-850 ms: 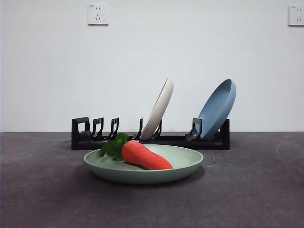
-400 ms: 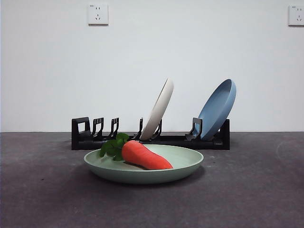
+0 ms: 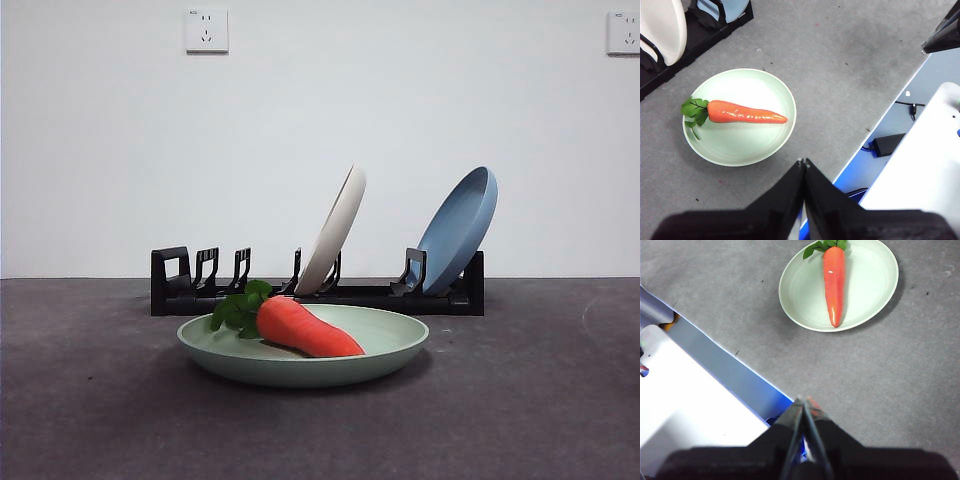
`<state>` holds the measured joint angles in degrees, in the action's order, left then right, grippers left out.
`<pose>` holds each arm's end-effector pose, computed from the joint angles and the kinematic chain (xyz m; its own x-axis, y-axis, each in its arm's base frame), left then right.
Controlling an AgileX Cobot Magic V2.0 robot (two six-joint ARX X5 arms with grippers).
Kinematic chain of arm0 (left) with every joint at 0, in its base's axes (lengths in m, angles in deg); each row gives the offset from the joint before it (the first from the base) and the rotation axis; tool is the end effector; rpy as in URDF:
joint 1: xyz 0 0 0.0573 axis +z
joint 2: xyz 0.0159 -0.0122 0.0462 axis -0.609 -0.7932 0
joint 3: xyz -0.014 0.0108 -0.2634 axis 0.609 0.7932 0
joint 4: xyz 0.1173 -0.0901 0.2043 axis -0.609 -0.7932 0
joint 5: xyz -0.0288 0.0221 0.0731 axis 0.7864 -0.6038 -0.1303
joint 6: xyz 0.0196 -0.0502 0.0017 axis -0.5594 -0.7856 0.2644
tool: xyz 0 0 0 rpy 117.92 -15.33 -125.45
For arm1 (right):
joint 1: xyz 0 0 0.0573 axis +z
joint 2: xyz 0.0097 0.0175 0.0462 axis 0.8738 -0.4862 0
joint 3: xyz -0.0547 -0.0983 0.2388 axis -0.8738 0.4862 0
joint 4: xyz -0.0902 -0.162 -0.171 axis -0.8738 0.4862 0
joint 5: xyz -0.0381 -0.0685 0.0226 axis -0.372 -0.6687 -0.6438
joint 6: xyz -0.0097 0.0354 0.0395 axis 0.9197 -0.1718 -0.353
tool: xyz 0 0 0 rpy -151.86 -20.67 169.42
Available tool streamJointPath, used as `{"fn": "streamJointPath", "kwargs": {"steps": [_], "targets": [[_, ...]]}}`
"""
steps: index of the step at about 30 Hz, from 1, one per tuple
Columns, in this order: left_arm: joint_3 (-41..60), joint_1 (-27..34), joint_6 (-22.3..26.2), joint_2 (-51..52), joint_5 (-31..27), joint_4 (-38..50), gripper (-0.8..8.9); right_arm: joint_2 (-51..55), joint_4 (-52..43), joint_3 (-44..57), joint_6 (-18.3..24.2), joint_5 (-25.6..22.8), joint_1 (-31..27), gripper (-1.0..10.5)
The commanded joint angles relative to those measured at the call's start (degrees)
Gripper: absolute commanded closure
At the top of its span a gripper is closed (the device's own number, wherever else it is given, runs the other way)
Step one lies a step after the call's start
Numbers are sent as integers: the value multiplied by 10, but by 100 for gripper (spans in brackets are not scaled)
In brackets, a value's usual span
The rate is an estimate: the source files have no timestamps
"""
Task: Take the green plate from the plate rack,put the plate on the table,take the carrot from the table,put the carrot in the plate
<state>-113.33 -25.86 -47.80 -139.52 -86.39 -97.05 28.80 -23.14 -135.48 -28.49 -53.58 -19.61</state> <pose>0.0762 -0.1388 0.3707 0.5160 -0.5710 -0.6386 0.7259 0.6873 -0.0280 0.0737 0.0709 0.3078 0.4445 0.5974 -0.6674 -0.6375 0.7344 0.2329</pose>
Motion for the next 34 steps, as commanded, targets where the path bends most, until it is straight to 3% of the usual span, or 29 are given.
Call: {"fn": "streamJointPath", "kwargs": {"steps": [1,4,8,13,18,25,34], "targets": [[3,18,11,16,0,3,817,1,-3,2,-5,-2,1,946],[9,78,38,43,-1,44,817,1,-3,2,-5,-2,1,946],[43,205,72,97,21,175,817,1,-3,2,-5,-2,1,946],[134,371,128,194,104,348,817,1,-3,2,-5,-2,1,946],[258,479,162,291,121,465,817,1,-3,2,-5,-2,1,946],[451,568,164,387,127,558,817,1,-3,2,-5,-2,1,946],[619,596,162,472,153,567,817,1,-3,2,-5,-2,1,946]]}}
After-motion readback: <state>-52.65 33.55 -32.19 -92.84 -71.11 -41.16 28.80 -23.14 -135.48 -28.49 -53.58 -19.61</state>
